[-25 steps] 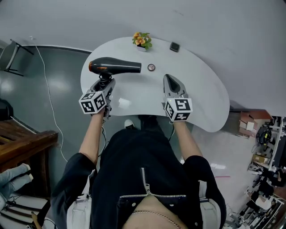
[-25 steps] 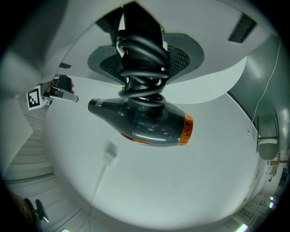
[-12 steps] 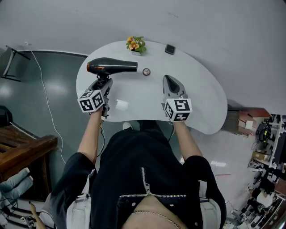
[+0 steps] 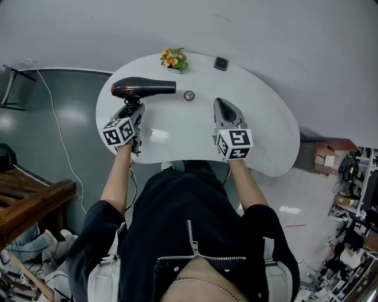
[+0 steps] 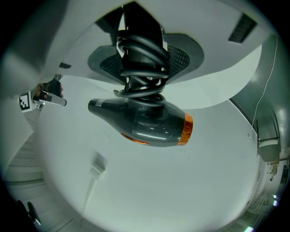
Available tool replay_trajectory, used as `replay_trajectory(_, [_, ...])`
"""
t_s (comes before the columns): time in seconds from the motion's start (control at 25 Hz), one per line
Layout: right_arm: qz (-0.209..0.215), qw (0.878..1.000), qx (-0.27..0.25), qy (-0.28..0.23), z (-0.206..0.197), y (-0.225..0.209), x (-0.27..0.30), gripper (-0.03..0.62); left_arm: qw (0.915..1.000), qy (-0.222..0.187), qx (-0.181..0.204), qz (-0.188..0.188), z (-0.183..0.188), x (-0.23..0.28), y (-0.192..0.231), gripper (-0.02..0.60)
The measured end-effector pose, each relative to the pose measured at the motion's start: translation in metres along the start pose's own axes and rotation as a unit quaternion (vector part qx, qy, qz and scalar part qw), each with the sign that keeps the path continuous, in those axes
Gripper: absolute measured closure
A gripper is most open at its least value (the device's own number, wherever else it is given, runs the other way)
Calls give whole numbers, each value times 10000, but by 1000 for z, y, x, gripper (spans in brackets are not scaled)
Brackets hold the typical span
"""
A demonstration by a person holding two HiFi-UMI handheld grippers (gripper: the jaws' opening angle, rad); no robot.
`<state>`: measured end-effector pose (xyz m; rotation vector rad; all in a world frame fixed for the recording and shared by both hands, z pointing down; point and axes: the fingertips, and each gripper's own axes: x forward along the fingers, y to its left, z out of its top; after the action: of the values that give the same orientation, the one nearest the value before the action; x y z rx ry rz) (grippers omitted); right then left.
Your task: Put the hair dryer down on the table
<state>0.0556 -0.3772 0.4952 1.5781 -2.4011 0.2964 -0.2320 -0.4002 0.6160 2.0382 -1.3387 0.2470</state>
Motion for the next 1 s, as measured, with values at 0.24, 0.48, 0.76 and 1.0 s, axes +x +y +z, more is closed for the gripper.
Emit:
replay_trajectory(0.24, [-51, 10000, 30, 46, -6, -11, 1, 597, 9998, 145, -25, 101, -10, 16, 8, 319])
replay_trajectory(0.48, [-74, 9999, 90, 100, -10, -22, 0, 596, 9993, 257, -90, 239, -15, 29, 15, 319])
replay_trajectory(0.76, [-90, 9997, 157, 176, -18, -36, 2, 597, 9984, 371, -152, 407, -20, 46, 23, 319])
replay_trajectory(1.0, [-105, 9994, 200, 245, -24, -47, 7, 596, 9970, 509, -213, 543, -27, 64, 34, 319])
